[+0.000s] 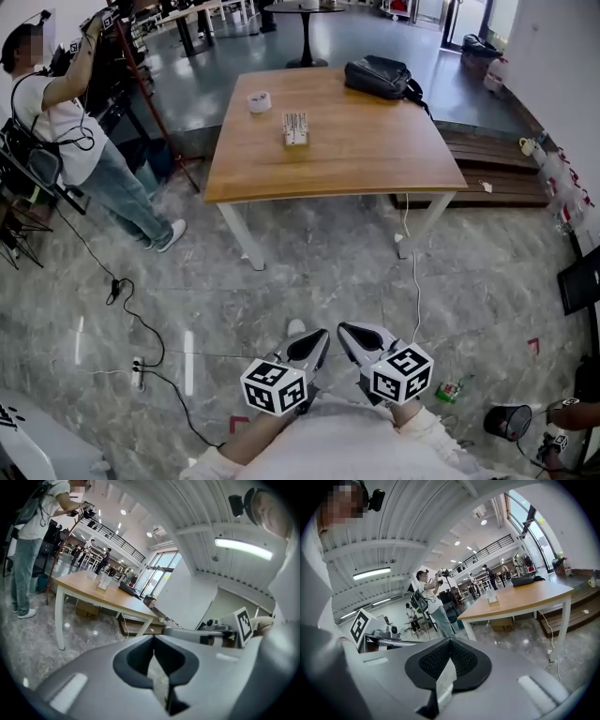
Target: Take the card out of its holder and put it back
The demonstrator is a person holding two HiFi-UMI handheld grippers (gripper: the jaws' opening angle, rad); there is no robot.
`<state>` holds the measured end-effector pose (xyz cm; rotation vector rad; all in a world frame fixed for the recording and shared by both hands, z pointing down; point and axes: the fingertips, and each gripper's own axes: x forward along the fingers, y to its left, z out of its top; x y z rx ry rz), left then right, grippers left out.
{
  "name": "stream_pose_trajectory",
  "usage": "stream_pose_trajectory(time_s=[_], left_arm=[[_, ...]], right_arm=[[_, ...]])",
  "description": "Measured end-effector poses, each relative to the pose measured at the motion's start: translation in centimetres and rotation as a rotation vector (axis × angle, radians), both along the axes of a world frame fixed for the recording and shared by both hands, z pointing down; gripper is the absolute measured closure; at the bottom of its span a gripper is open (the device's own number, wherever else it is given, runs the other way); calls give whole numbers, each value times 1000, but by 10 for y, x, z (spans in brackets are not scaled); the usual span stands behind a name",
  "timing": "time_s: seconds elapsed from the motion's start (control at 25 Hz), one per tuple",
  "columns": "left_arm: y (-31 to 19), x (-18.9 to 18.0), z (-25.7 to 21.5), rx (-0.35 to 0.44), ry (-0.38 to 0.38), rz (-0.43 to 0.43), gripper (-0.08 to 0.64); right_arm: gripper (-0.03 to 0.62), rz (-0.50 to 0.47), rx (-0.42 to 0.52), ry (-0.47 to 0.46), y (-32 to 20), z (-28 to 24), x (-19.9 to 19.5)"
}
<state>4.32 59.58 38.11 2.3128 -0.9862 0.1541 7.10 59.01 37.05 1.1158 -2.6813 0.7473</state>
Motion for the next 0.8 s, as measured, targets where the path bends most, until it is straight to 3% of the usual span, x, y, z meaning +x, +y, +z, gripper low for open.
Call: stream_pose_trajectory(time_s=[0.16, 0.4, 0.56, 0.8], left_arm=[[-49, -11, 1, -4, 3, 10, 552], [-156, -43, -18, 31, -7, 30, 552], [-215, -48, -27, 69, -30, 96, 552], [-276, -49, -24, 19, 13, 129, 552]], right_arm=[[599, -2, 0, 2, -47, 1, -13], [599, 30, 27, 4, -157, -16, -41], [598, 60, 55, 1, -226, -27, -55], [600, 115, 46, -16, -286, -28, -55]])
